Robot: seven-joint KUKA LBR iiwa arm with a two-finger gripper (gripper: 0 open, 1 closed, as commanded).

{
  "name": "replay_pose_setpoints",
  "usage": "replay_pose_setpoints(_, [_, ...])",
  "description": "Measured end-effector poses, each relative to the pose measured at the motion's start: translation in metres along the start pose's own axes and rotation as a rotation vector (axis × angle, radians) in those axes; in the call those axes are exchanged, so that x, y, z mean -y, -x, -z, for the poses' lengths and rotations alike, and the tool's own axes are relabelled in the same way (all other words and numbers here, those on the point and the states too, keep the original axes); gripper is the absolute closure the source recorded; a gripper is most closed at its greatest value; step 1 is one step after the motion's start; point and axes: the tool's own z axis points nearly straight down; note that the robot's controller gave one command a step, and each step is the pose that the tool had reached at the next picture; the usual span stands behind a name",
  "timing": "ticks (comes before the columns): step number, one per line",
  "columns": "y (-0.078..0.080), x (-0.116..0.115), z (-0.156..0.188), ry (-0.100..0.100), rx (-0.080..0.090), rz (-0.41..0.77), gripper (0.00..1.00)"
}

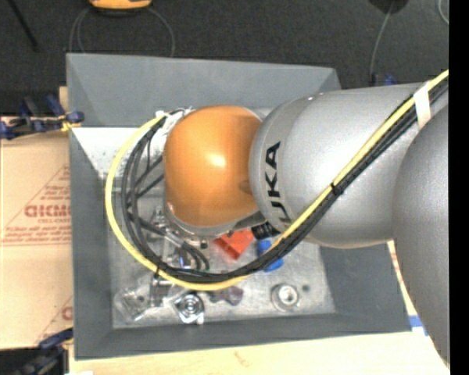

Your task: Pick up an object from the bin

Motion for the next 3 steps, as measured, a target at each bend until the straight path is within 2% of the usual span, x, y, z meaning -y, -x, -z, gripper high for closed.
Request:
replay_pose_setpoints(1, [0.016, 0.06, -0.14, -0.004, -0.007, -0.093, 0.0])
replay_pose_setpoints(2, [0.019, 0.058, -0.135, -0.001, 0.003, -0.094, 1.0])
replay_pose_setpoints(3, [0.03, 0.069, -0.088, -0.005, 0.005, -0.082, 1.0])
